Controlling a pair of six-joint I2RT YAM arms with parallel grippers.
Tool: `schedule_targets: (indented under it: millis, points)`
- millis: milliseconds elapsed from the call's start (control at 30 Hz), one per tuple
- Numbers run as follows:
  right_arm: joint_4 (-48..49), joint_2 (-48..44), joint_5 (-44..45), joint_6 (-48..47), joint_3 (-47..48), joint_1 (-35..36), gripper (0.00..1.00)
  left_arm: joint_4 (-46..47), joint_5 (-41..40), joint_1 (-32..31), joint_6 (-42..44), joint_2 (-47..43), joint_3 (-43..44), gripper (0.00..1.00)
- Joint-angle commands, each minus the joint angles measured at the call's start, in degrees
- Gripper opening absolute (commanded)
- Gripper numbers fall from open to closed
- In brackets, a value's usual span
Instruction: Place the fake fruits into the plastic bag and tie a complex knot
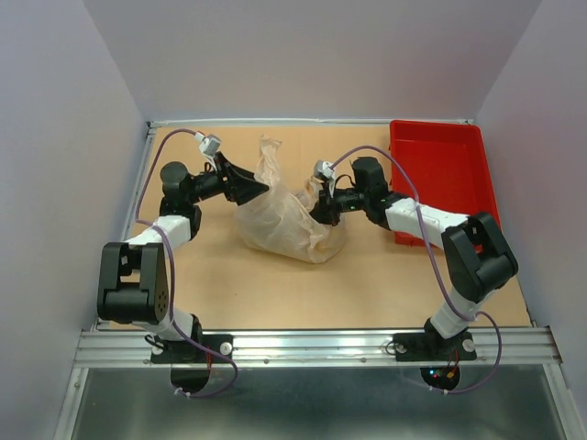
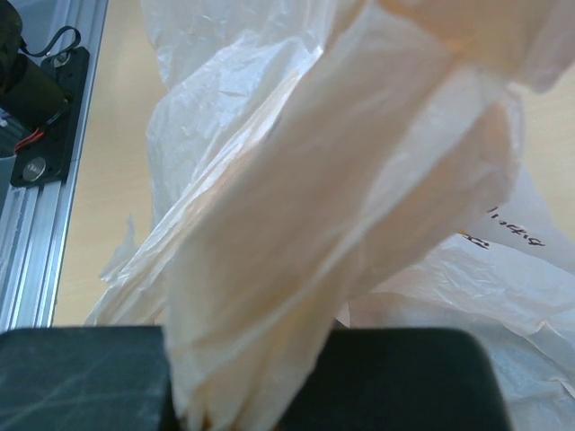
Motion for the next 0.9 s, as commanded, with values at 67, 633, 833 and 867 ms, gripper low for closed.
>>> schedule_targets:
  millis: [67, 633, 833, 867]
  points:
    - [-1.0, -1.6, 1.5, -2.2, 3.2, 0.6, 0.0, 12.5, 3.1, 0.0, -12.5, -4.3, -2.9, 0.98]
    - [-2.6, -1.4, 1.8, -3.7, 4.0, 0.8, 0.0, -8.5, -6.6, -4.5, 6.4, -5.0, 2.0, 0.53]
    - [-4.3, -1.0, 3.1, -3.8, 4.9, 0.8, 0.0, -27.6, 10.3, -4.5, 24.6, -8.7, 5.6, 0.0]
    - [-4.8, -1.2, 3.2, -3.8, 5.4, 0.8, 0.0, -40.8, 10.0, -4.8, 45.8, -8.7, 8.4, 0.0]
